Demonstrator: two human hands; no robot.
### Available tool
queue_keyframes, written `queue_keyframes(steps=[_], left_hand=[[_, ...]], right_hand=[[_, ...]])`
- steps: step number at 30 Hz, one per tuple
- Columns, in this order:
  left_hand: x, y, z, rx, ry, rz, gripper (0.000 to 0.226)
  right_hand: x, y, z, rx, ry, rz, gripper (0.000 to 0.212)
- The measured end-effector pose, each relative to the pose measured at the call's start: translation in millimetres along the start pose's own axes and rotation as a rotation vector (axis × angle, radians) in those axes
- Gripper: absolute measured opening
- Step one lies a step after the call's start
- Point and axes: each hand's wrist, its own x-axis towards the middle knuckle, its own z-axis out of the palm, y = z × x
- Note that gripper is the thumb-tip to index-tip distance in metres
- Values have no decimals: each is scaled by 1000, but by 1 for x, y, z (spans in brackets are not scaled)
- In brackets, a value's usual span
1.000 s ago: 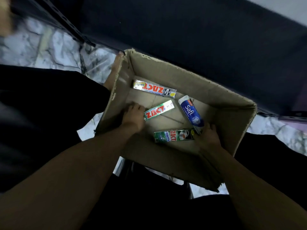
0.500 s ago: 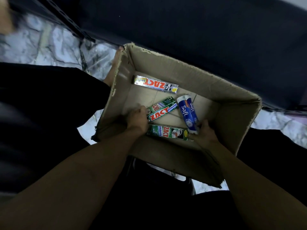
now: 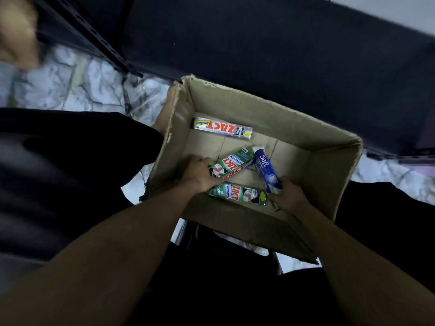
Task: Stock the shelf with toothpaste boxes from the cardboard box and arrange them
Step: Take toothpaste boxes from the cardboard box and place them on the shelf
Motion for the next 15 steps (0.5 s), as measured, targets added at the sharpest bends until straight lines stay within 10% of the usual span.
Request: queue_keyframes(steps=[15], left_hand=[[-77, 46, -122, 49, 122, 308, 60]], right_hand=[[-105, -60, -85, -37, 294, -344, 45]])
